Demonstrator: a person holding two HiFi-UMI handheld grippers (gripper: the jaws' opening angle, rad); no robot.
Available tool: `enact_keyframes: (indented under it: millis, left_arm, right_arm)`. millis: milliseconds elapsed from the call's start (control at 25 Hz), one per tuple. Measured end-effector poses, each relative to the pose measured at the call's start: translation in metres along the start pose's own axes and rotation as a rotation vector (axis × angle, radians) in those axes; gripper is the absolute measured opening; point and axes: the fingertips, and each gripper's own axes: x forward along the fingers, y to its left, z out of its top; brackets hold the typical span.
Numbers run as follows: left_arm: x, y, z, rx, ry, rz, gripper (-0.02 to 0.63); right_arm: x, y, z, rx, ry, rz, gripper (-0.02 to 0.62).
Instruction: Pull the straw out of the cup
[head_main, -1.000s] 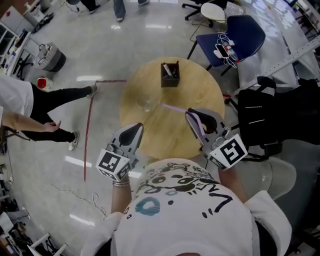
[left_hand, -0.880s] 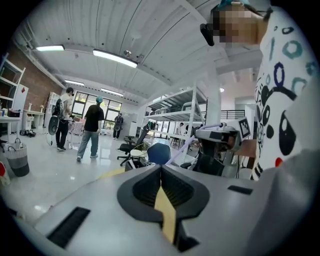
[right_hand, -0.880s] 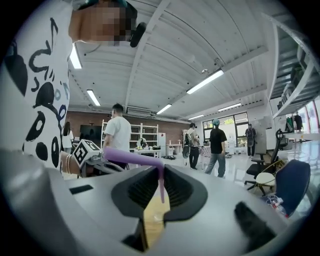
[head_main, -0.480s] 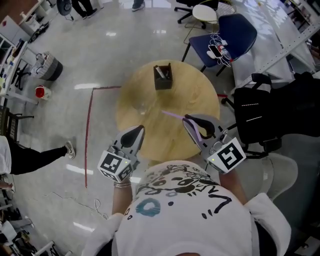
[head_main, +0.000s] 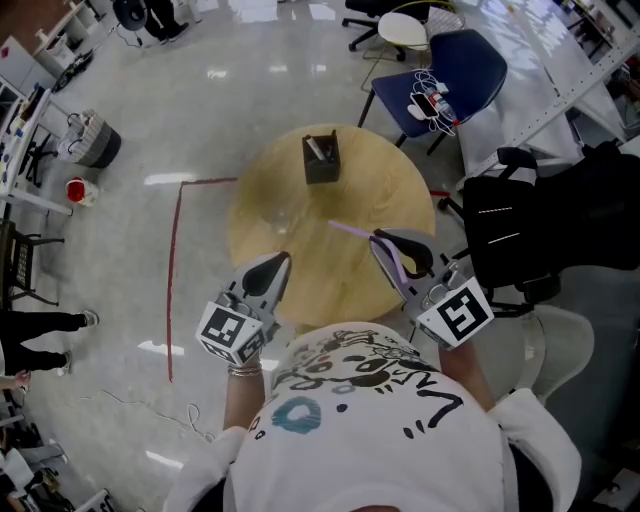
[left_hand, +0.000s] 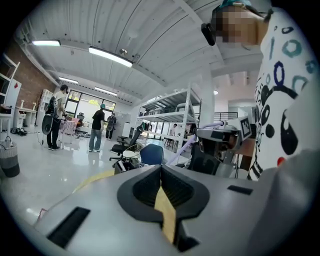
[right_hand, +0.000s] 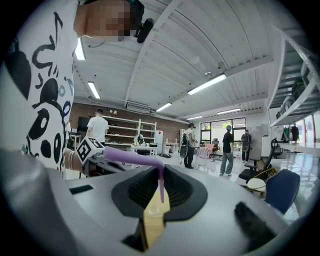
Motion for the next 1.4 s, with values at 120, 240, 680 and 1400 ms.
enact_keyframes:
  millis: [120, 240, 680, 1400]
  left_arm:
    - [0.001, 0.001, 0.001, 0.006, 0.001, -0.001, 0.015]
    - [0.002, 0.001, -0.001, 0.008, 0.002, -0.001, 0.015]
    - [0.004, 0.004, 0.001, 0.009, 0.008, -0.010, 0.015]
    - [0.012, 0.015, 0.002, 0.001, 0.010, -0.009, 0.015]
  right_arm:
    - [-0.002, -0.003, 0.000, -0.001, -0.011, -0.013, 0.049]
    - [-0.005, -0.006, -0.004, -0.002, 0.008, -0.028, 0.048]
    - [-0.004, -0.013, -0.009, 0.000, 0.031, -0.056, 0.048]
    - [0.007, -0.024, -0.012, -0.014, 0.051, -0.052, 0.048]
